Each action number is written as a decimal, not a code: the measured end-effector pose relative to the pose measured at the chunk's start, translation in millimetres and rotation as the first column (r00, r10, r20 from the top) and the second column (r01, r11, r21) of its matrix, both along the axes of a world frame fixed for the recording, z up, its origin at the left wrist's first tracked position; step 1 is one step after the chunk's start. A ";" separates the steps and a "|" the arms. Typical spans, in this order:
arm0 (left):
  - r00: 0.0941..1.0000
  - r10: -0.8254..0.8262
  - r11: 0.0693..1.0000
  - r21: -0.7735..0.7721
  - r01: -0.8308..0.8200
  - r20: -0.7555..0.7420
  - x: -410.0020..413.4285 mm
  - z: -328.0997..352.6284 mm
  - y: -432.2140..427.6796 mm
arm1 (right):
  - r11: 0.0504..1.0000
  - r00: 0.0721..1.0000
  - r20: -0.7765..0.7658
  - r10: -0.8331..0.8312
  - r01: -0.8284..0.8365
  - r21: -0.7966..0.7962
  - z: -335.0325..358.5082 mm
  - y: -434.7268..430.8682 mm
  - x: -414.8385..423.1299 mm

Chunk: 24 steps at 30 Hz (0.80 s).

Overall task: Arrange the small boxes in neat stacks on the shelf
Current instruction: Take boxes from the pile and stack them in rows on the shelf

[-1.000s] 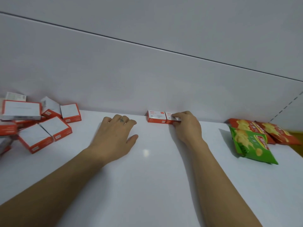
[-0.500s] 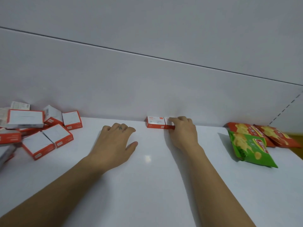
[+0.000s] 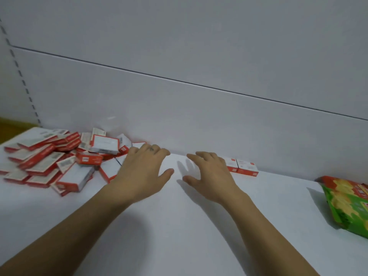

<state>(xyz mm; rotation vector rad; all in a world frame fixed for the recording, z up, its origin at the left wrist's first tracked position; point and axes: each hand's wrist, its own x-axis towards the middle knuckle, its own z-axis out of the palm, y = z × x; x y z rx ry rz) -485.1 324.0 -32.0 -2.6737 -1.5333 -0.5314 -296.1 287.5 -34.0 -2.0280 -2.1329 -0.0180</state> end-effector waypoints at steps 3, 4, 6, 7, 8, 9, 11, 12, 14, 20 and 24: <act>0.996 0.082 0.996 -0.021 -0.082 -0.018 -34.2 0.2 -4.0 | 0.993 0.993 0.032 0.113 -0.112 -0.040 3.5 8.8 -27.0; 0.995 0.100 0.995 -0.019 -0.101 -0.028 -45.2 0.4 -5.8 | 0.987 0.987 0.035 0.155 -0.154 -0.046 3.7 13.0 -37.3; 0.990 0.139 0.990 -0.013 -0.140 -0.037 -64.1 1.4 -9.3 | 0.972 0.972 0.034 0.231 -0.229 -0.057 2.7 21.8 -58.3; 0.985 0.166 0.986 -0.016 -0.167 -0.037 -73.6 2.1 -11.6 | 0.963 0.964 0.028 0.263 -0.261 -0.062 1.7 26.5 -70.3; 0.981 0.192 0.981 -0.021 -0.192 -0.034 -82.0 2.8 -14.1 | 0.957 0.959 0.017 0.285 -0.283 -0.069 0.4 31.1 -81.9; 0.977 0.212 0.977 -0.024 -0.213 -0.030 -89.3 3.1 -16.8 | 0.953 0.955 0.005 0.296 -0.295 -0.076 -1.0 35.3 -92.8; 0.972 0.233 0.972 -0.023 -0.233 -0.012 -100.9 3.3 -22.4 | 0.952 0.956 -0.018 0.293 -0.293 -0.089 -5.1 42.5 -112.4; 0.971 0.239 0.971 -0.027 -0.239 0.001 -105.1 3.8 -25.4 | 0.955 0.960 -0.033 0.277 -0.279 -0.097 -7.3 45.0 -120.1; 0.968 0.251 0.967 -0.037 -0.251 0.003 -112.5 5.1 -31.2 | 0.965 0.970 -0.067 0.235 -0.241 -0.107 -12.4 48.1 -130.7; 0.963 0.271 0.960 -0.076 -0.269 0.007 -120.2 0.4 -42.8 | 0.978 0.970 -0.152 0.189 -0.199 -0.059 -18.7 57.9 -131.7; 0.976 0.215 0.975 -0.055 -0.213 0.039 -109.8 0.2 -44.2 | 0.982 0.974 -0.145 0.177 -0.185 -0.042 -21.0 55.4 -133.1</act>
